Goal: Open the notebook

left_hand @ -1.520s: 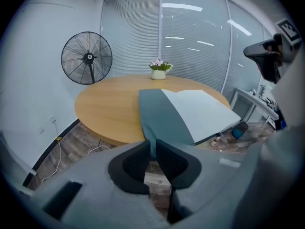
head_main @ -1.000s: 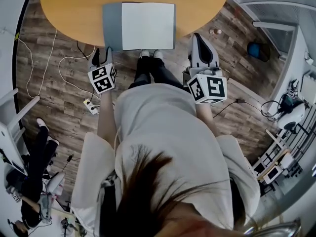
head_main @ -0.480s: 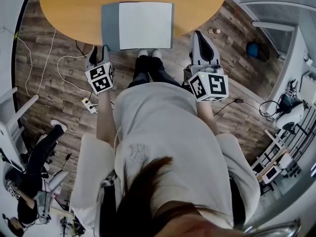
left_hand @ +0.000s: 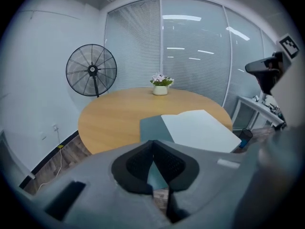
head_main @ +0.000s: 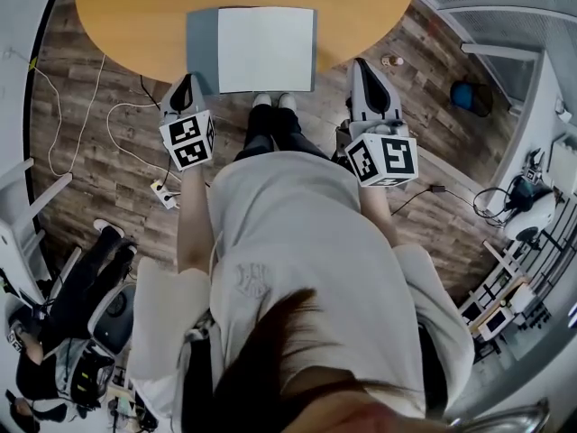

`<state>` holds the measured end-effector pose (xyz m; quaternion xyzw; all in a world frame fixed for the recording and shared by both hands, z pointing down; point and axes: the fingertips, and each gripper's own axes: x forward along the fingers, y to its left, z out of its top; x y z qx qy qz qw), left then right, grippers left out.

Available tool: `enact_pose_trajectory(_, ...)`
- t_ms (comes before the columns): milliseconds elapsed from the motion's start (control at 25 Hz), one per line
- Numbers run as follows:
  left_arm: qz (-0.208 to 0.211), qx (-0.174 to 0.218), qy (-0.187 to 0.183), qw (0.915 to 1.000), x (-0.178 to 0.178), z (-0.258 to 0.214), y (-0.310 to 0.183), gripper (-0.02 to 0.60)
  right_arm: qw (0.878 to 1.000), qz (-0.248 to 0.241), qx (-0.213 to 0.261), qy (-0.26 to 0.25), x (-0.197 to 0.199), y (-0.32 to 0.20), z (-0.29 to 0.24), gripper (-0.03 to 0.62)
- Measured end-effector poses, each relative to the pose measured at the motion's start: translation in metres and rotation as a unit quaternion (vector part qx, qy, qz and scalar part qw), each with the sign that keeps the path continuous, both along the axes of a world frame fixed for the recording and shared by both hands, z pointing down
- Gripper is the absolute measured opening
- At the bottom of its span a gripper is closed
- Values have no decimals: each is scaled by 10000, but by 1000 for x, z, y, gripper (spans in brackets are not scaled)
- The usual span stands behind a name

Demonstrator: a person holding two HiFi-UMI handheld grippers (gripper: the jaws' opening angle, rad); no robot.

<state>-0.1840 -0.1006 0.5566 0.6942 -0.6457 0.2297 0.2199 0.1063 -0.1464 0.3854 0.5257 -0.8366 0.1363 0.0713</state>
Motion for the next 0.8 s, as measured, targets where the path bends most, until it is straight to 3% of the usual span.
enact_pose_trajectory(240,53,284,91,9995,10,-29,-15,17,10000,-25,65,4,1,-4,-4,0)
enact_pose_trajectory(400,157,688,134,9974,21,-63,-31,17,9999,-59,146,66,0,-8,-11,0)
enact_pose_trajectory(800,494,1754,369,9826,56,-163,-71,17,9980,-141,604,-81,-2,-21,-51,0)
